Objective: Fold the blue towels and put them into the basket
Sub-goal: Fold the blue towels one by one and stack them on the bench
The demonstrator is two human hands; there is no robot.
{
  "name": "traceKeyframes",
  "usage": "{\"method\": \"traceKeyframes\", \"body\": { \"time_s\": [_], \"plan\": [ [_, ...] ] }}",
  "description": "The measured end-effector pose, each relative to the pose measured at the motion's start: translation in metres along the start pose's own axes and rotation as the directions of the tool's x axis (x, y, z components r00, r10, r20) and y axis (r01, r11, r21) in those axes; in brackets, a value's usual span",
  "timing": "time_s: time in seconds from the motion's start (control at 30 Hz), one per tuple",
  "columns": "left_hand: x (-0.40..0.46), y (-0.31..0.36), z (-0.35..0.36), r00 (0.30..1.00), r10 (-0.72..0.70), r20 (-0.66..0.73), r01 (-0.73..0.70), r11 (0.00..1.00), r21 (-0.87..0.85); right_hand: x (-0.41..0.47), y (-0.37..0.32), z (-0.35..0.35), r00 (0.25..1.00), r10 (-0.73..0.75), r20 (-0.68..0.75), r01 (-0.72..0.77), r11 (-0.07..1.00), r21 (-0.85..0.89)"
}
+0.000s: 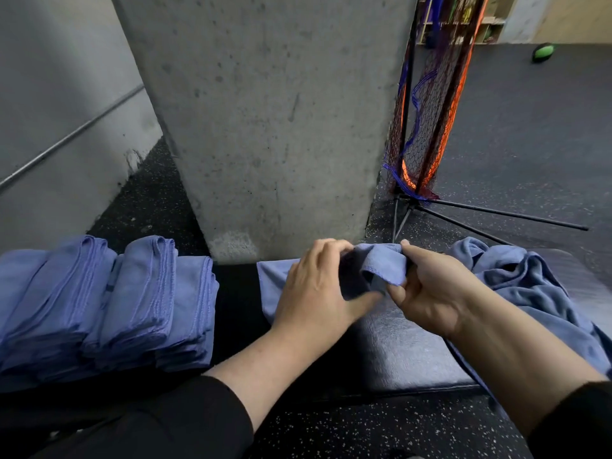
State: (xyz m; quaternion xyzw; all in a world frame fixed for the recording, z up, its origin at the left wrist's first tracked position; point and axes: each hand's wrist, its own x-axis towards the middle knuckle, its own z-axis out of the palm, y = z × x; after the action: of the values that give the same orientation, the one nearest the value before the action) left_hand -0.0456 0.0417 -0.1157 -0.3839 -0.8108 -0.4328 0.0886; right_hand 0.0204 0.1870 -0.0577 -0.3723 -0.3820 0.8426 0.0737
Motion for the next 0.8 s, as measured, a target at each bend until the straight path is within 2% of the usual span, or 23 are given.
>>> {"method": "traceKeyframes", "body": {
  "time_s": [0.13,0.23,0.3,0.5,0.67,0.73,0.8],
  "plan": [
    [0.005,-0.003,0.0,0.992,-0.088,-0.088,0.088,0.996,-0.011,0.001,-0.001,-0.001,1.0,0.017,0.012,-0.018,1.0,0.004],
    [0.009,0.001,-0.006,0.965,-0.262,-0.016,0.254,0.947,-0.197,0.002,-0.002,-0.005,1.0,-0.015,0.0,0.015,0.999,-0.033],
    [0.011,0.005,-0.011,0.95,-0.309,0.029,0.305,0.913,-0.271,0.0,-0.002,-0.006,0.999,-0.029,0.012,0.03,0.997,-0.065],
    [0.01,0.012,-0.013,0.967,-0.249,0.058,0.255,0.935,-0.248,-0.007,0.001,-0.007,0.977,-0.011,0.215,0.066,0.966,-0.251],
    [0.01,0.017,-0.021,0.965,-0.261,0.008,0.255,0.936,-0.244,-0.013,0.007,0.0,0.971,-0.092,0.221,0.158,0.939,-0.307],
    [0.008,0.015,-0.026,0.982,-0.174,0.067,0.184,0.967,-0.176,-0.015,0.006,-0.001,0.97,-0.11,0.217,0.176,0.935,-0.309],
    [0.005,0.012,-0.031,0.988,-0.063,0.141,0.069,0.997,-0.036,-0.017,0.005,-0.005,0.969,-0.149,0.198,0.21,0.918,-0.336]
  ]
}}
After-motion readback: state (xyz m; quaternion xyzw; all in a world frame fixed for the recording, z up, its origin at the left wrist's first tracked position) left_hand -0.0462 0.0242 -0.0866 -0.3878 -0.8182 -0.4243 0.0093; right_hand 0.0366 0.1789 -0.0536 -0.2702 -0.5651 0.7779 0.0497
